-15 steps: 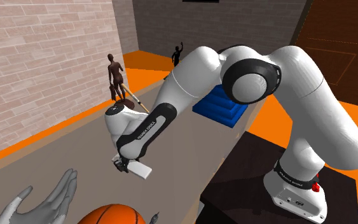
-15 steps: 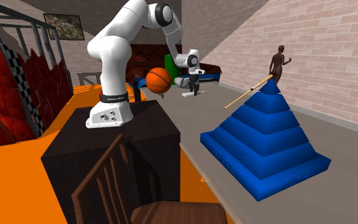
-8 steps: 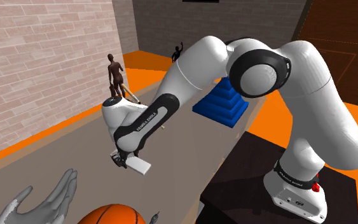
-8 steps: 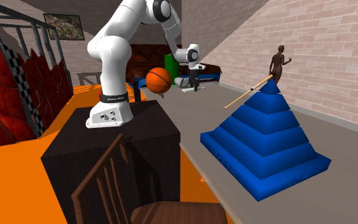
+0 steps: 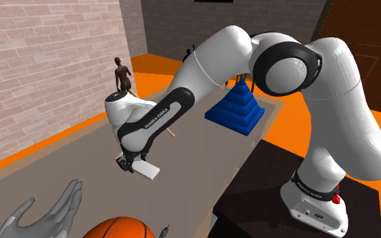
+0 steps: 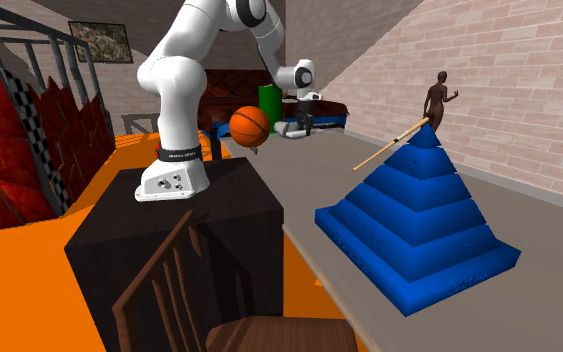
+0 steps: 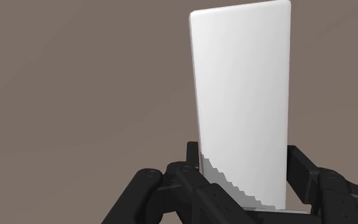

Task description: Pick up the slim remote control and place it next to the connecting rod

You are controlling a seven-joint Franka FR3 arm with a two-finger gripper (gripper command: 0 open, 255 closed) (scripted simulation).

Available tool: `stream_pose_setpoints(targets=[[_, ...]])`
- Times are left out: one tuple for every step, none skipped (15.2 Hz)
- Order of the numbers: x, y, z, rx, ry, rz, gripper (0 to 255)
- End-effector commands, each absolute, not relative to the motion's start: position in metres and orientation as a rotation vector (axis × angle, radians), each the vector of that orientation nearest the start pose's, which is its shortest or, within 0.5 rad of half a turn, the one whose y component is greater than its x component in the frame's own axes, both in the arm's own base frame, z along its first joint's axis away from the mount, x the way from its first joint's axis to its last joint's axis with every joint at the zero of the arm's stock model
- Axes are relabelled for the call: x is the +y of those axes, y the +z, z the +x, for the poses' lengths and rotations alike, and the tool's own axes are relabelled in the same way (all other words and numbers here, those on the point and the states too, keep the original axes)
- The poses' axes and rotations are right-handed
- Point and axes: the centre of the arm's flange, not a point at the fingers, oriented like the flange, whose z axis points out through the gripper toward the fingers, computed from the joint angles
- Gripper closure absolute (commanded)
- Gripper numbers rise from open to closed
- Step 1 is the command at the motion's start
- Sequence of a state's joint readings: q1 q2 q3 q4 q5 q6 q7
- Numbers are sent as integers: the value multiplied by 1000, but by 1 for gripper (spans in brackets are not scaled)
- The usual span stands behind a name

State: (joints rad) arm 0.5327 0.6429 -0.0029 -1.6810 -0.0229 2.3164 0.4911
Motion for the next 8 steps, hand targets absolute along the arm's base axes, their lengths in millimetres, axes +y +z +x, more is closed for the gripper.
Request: stream_pose_setpoints(targets=[[344, 229, 573, -87, -4, -3160, 255], [344, 230, 560, -87, -4, -3160, 255], [346, 230, 538, -87, -4, -3160, 255], [346, 225, 538, -87, -4, -3160, 255], [346, 220, 538, -87, -4, -3160, 255], [345, 214, 538, -87, -4, -3160, 255], [345, 209, 538, -87, -4, -3160, 255], [345, 204, 538, -87, -4, -3160, 255]])
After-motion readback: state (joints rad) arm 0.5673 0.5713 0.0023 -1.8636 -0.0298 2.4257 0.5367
